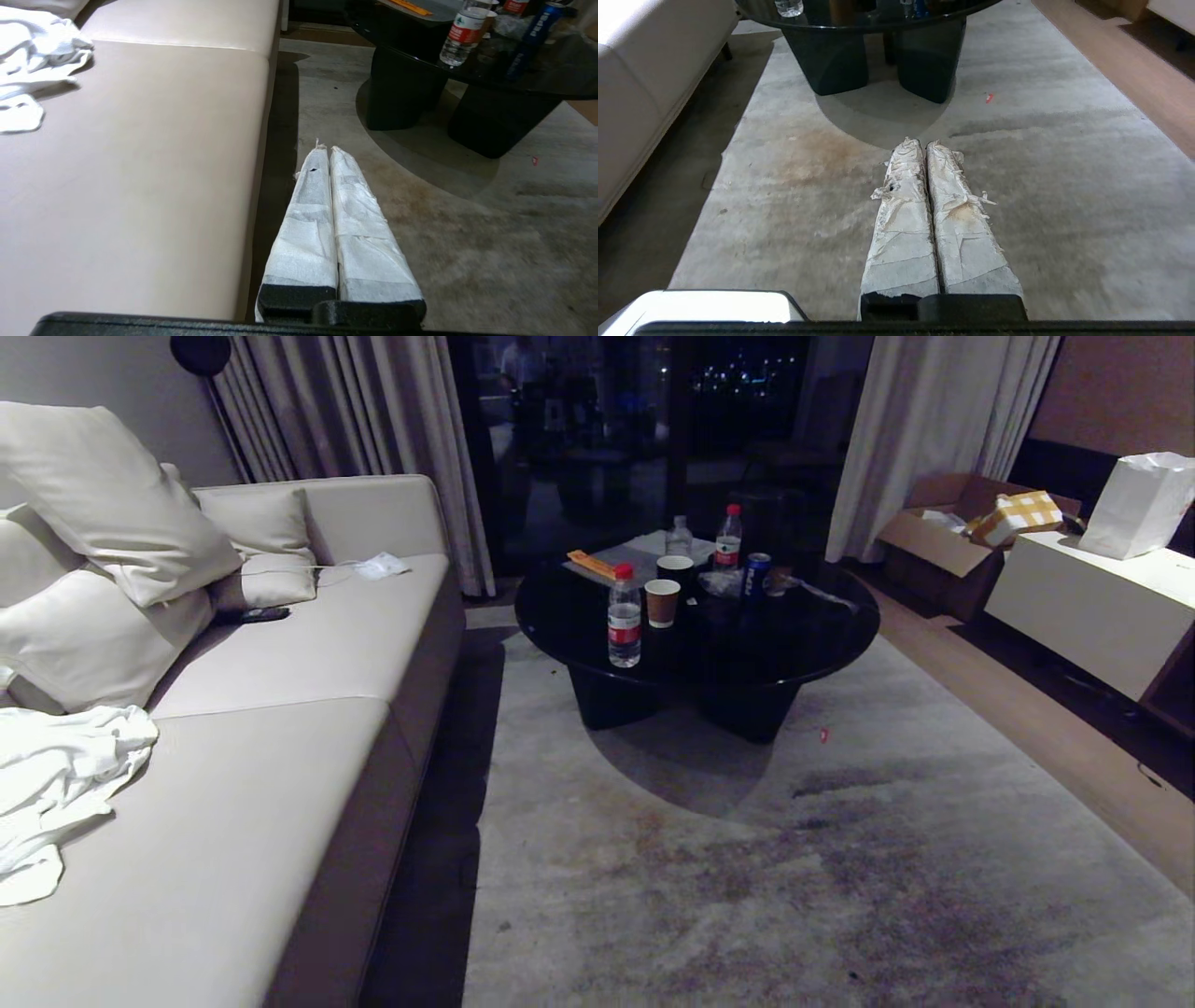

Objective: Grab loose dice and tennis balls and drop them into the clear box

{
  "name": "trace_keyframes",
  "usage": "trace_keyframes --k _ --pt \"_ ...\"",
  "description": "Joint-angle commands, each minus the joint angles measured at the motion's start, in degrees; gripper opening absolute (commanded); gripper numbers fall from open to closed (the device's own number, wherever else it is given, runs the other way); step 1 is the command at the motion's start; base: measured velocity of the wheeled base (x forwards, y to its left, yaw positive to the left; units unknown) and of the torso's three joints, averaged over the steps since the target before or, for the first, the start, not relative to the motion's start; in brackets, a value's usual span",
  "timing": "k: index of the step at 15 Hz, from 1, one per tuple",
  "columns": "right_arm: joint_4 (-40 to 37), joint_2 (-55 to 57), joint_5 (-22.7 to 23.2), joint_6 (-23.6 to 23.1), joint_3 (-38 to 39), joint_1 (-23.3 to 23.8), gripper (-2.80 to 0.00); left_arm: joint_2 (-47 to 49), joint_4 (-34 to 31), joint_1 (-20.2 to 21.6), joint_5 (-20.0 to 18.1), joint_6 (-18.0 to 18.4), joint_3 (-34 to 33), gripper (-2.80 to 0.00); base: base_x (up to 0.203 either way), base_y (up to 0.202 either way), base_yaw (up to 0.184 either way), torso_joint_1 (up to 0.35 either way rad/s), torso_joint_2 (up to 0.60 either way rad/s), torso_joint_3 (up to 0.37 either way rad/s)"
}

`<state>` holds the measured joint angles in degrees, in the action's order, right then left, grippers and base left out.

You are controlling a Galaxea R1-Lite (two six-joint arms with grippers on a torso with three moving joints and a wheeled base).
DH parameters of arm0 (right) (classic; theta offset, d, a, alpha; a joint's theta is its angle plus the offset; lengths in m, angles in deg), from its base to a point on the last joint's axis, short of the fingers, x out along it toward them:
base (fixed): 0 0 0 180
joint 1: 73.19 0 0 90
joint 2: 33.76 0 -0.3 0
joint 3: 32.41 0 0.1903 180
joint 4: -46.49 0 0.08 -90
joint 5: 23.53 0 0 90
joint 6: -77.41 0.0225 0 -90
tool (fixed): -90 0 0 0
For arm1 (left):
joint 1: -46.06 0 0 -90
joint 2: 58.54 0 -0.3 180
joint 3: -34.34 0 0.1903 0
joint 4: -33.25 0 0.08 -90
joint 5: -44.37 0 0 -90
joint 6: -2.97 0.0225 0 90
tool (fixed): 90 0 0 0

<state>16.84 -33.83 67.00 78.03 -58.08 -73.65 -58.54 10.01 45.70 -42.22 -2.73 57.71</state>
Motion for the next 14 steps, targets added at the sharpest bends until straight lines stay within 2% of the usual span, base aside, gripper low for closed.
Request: trace_keyframes --k 1,14 --pt "0.0 0.1 -0.1 0.0 0.0 0.0 -2.80 0.1 0.0 0.0 0.1 0.0 -0.1 -2.80 -0.184 0.000 0.001 0.001 0.00 0.005" --pt "0.0 0.1 0.0 0.0 0.0 0.0 -2.80 0.1 0.0 0.0 0.0 0.0 -0.1 -2.80 -0.184 0.000 0.000 0.002 0.00 0.003"
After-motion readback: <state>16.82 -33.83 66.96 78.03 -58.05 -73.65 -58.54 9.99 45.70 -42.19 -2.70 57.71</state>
